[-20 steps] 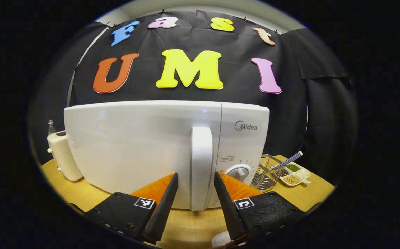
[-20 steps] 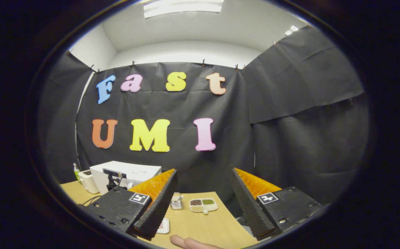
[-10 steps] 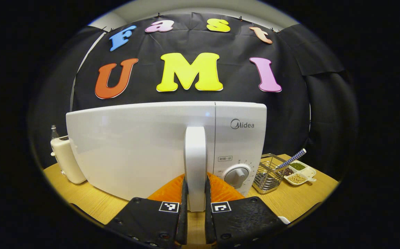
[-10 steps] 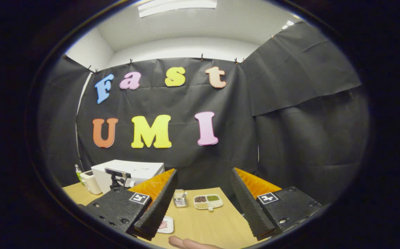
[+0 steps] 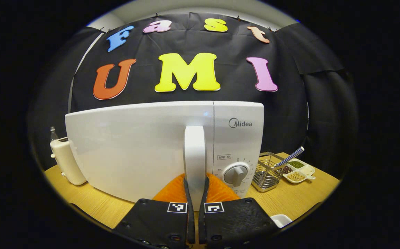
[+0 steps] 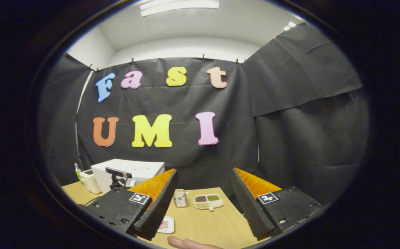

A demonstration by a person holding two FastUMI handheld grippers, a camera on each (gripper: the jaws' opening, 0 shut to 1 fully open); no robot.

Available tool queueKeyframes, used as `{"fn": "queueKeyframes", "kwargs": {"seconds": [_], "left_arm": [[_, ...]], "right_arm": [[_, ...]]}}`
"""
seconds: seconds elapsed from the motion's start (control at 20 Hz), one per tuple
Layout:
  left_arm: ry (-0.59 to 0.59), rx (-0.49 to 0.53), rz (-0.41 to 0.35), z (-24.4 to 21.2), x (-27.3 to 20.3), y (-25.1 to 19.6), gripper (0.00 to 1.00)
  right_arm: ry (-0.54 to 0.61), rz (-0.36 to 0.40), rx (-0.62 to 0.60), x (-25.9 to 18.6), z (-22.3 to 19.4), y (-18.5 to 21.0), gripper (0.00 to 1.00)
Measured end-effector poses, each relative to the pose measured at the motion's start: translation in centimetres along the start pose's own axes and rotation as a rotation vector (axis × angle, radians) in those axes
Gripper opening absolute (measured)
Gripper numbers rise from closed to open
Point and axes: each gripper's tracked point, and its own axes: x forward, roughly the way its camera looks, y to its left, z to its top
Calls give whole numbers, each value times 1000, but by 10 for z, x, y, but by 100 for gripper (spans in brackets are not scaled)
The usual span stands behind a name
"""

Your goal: Open the microwave oven with the left hand, put the food in, and close the microwave oven.

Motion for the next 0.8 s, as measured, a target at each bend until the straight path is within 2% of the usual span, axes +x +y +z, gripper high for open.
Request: {"fn": "queueKeyframes", "kwargs": {"seconds": [0.05, 0.1, 0.15, 0.2, 0.25, 0.3, 0.35, 0.5, 0.55, 0.8], "left_arm": [[3, 2, 0, 0, -1, 0, 4], [-5, 6, 2, 2, -2, 0, 4], [0, 7, 7, 1, -4, 1, 4], [-1, -11, 17, -1, -13, 1, 4], [-21, 7, 19, 0, -21, 2, 4], [-29, 29, 3, -3, -29, 4, 4], [-58, 27, -23, 1, -40, 4, 4], [-9, -47, -99, -10, -72, 9, 4], [15, -42, -120, -13, -85, 13, 4], [49, -35, -156, -20, -141, 43, 4]], "right_arm": [[4, 2, 3, -1, -1, 0, 91], [9, 1, 4, -1, -2, 0, 98], [11, -2, 3, -1, -3, -2, 91], [14, -6, 3, -1, -4, -3, 91], [18, -5, 4, -1, -5, -4, 98], [21, -3, 6, -2, -6, -3, 91], [23, -4, 10, -4, -6, -3, 91], [24, -4, 19, -8, -6, 1, 91], [29, 0, 22, -10, -7, 5, 91], [22, 39, -11, -32, -5, 31, 91]]}}
